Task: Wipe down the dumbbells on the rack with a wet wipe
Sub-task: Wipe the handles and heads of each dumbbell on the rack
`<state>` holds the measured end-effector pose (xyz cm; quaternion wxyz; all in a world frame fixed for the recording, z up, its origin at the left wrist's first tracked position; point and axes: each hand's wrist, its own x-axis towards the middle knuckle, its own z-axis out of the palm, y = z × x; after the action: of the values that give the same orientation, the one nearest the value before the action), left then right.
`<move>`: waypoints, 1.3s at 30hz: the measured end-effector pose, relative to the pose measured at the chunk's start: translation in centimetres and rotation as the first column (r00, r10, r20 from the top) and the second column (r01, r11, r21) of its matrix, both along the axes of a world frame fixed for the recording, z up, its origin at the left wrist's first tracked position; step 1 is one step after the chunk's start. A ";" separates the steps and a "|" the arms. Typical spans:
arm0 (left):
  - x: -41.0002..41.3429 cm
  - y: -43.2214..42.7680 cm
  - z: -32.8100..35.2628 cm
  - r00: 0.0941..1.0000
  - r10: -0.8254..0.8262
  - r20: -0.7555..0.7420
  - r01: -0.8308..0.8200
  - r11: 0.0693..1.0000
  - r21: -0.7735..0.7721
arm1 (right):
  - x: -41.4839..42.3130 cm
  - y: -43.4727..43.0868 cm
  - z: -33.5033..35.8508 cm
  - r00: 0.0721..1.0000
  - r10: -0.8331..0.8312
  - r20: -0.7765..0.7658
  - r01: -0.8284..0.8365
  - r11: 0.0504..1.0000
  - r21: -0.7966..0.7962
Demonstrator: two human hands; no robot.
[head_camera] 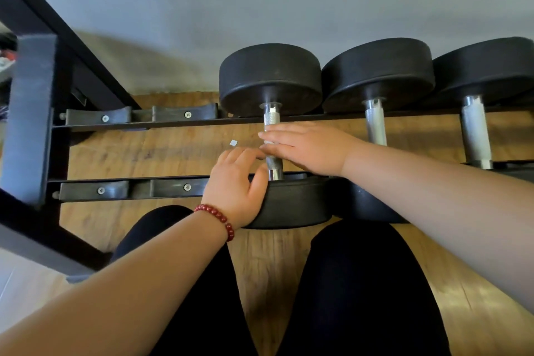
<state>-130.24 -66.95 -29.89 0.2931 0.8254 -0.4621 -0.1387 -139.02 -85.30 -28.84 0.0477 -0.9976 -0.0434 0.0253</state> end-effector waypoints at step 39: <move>0.1 0.2 -0.5 0.987 0.139 -0.079 -0.144 0.988 -0.057 | 2.8 2.8 -0.9 0.754 -0.638 0.155 0.492 0.706 0.509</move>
<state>-130.17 -66.76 -30.41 0.3448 0.8409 -0.3951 -0.1337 -136.20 -82.53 -29.72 0.2684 -0.9139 0.2572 -0.1634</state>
